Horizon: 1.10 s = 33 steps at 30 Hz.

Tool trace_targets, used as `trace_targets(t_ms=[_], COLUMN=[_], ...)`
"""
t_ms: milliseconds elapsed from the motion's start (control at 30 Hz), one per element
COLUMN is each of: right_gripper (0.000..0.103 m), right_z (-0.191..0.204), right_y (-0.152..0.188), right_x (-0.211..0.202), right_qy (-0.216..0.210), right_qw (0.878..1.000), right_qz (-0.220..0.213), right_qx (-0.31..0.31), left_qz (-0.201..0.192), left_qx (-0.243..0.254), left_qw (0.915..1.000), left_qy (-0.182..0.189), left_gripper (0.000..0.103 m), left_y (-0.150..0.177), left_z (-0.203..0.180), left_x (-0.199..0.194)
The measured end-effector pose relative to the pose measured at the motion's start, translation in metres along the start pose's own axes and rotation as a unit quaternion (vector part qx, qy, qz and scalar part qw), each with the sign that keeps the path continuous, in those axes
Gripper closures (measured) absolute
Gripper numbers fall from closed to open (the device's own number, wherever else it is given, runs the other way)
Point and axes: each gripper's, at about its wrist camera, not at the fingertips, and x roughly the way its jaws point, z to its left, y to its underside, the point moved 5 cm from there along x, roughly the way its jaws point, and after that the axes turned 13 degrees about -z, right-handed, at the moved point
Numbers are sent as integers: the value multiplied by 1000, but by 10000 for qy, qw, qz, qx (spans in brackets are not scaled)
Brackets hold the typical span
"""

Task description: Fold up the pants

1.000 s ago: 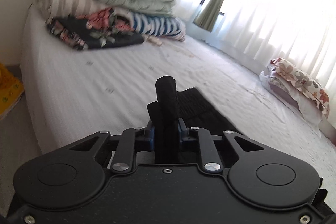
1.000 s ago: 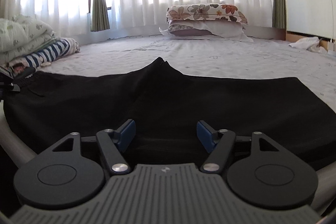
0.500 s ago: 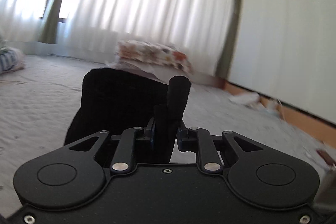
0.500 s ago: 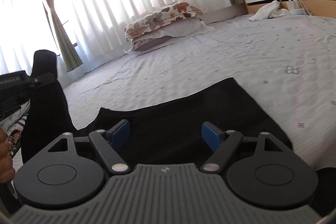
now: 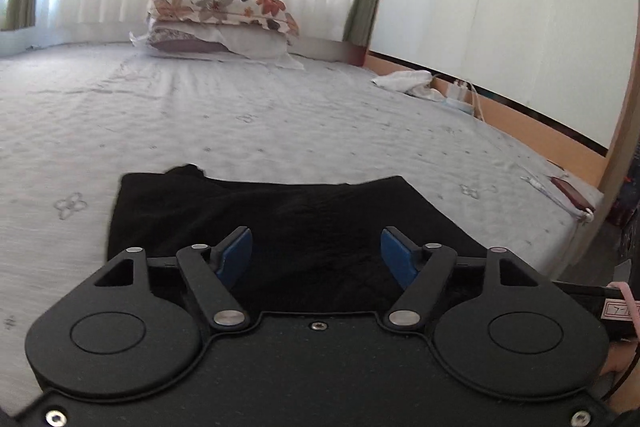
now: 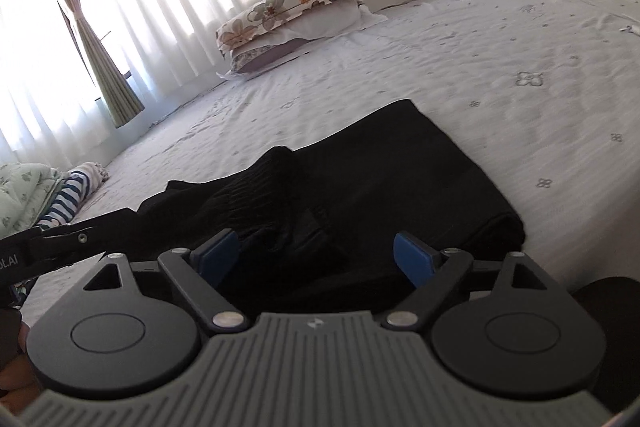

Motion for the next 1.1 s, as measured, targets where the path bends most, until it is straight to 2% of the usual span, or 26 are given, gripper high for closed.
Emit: trace_targets(t_ms=[167, 233, 300, 333, 433, 500, 567, 633, 700, 733, 767, 833, 967, 1033, 1100], right_gripper=[5, 5, 6, 7, 10, 11, 14, 24, 44, 46, 54, 56, 56, 56, 55], right_z=[28, 37, 43, 44, 44, 51, 63, 70, 73, 73, 72, 76, 82, 70, 50], right_y=[14, 17, 19, 21, 27, 35, 42, 45, 43, 40, 36, 25, -5, -12, -11], right_x=[12, 18, 24, 28, 38, 40, 42, 41, 39, 37, 35, 29, 8, 1, 2], right_qy=[-181, -37, 143, 252, 611, 715, 627, 513, 426, 371, 332, 405, 733, 986, 1297], right_qw=[9996, 9992, 9986, 9982, 9958, 9934, 9912, 9922, 9932, 9940, 9943, 9897, 9665, 9592, 9585], right_qz=[124, 105, 81, 43, -113, -208, -229, -299, -373, -409, -479, -761, -1587, -1727, -1552], right_qx=[-180, -381, -499, -537, -679, -872, -1144, -1097, -1019, -942, -897, -1141, -1877, -2010, -2009], left_qz=[-395, -378, -261, -207, -81, -47, -7, 51, 132, 173, 164, 91, -114, -118, -1], left_qx=[-100, -150, -205, -234, -316, -349, -345, -356, -371, -356, -317, -267, -39, 49, 46], left_qw=[9955, 9925, 9900, 9886, 9858, 9855, 9850, 9851, 9859, 9865, 9870, 9892, 9926, 9938, 9953], left_qy=[-858, -1154, -1373, -1476, -1647, -1660, -1690, -1684, -1625, -1589, -1568, -1437, -1212, -1100, -966], left_gripper=[36, 38, 46, 47, 51, 51, 53, 60, 68, 69, 70, 72, 75, 75, 75], left_y=[-8, -5, 3, 6, 17, 23, 29, 34, 38, 38, 38, 33, 19, 19, 26], left_z=[42, 60, 73, 78, 90, 93, 94, 91, 90, 89, 87, 80, 61, 52, 44], left_x=[-32, -35, -36, -36, -34, -33, -30, -26, -23, -21, -22, -24, -22, -18, -12])
